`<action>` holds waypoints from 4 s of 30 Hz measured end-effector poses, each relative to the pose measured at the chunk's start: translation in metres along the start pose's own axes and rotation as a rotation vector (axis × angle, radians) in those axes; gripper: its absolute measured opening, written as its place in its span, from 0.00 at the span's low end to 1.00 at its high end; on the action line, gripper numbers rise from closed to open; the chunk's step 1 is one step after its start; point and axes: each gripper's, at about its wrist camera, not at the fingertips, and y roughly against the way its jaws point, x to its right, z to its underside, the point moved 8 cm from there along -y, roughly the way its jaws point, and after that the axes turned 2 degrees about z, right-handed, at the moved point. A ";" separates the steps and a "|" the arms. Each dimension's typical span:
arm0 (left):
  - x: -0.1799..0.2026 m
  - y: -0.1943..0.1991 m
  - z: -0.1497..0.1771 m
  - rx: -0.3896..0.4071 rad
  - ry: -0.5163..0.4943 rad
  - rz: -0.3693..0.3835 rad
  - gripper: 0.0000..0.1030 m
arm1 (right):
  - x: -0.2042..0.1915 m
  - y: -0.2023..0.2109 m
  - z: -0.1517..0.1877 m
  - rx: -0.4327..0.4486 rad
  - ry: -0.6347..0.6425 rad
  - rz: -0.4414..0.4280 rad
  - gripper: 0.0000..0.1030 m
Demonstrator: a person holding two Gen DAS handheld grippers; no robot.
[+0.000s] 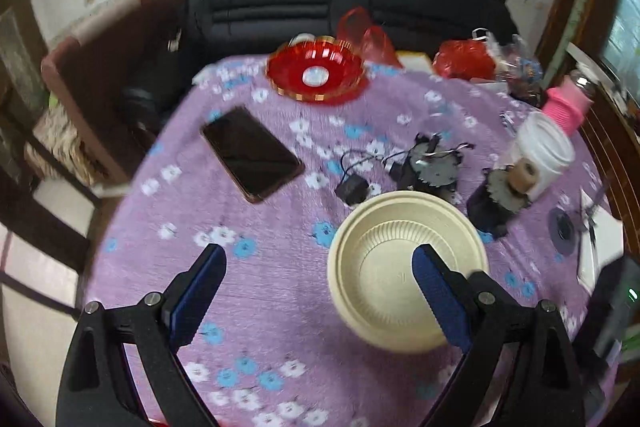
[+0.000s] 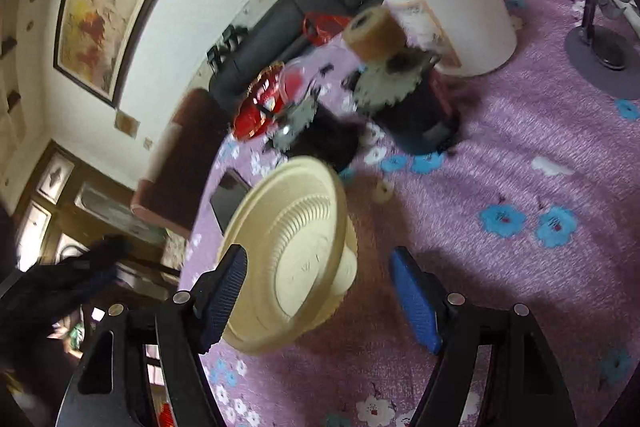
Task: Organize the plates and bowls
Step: 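Grasp the rim of the beige bowl with both grippers and lift, then carry the beige bowl over the red plate stack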
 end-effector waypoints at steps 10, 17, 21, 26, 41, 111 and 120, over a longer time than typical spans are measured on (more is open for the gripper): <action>0.007 -0.072 0.019 -0.144 0.117 0.017 0.91 | -0.005 -0.009 -0.005 0.020 0.089 0.018 0.63; 0.021 -0.089 0.022 -0.188 0.080 0.033 0.48 | -0.002 -0.021 0.001 -0.016 0.090 0.018 0.60; 0.024 -0.097 0.030 -0.230 0.076 0.036 0.24 | -0.001 -0.026 0.004 -0.033 0.088 0.017 0.60; 0.016 -0.085 0.029 -0.204 0.082 0.025 0.17 | 0.005 -0.027 0.003 -0.038 0.055 0.014 0.38; -0.016 -0.008 0.037 -0.113 0.144 0.025 0.16 | -0.034 -0.006 0.023 -0.053 0.137 -0.051 0.23; -0.122 0.204 0.248 0.327 0.189 0.019 0.16 | -0.147 0.135 0.250 -0.146 0.390 -0.024 0.24; -0.178 0.168 0.246 0.256 0.284 -0.009 0.16 | -0.177 0.082 0.267 -0.219 0.454 0.016 0.24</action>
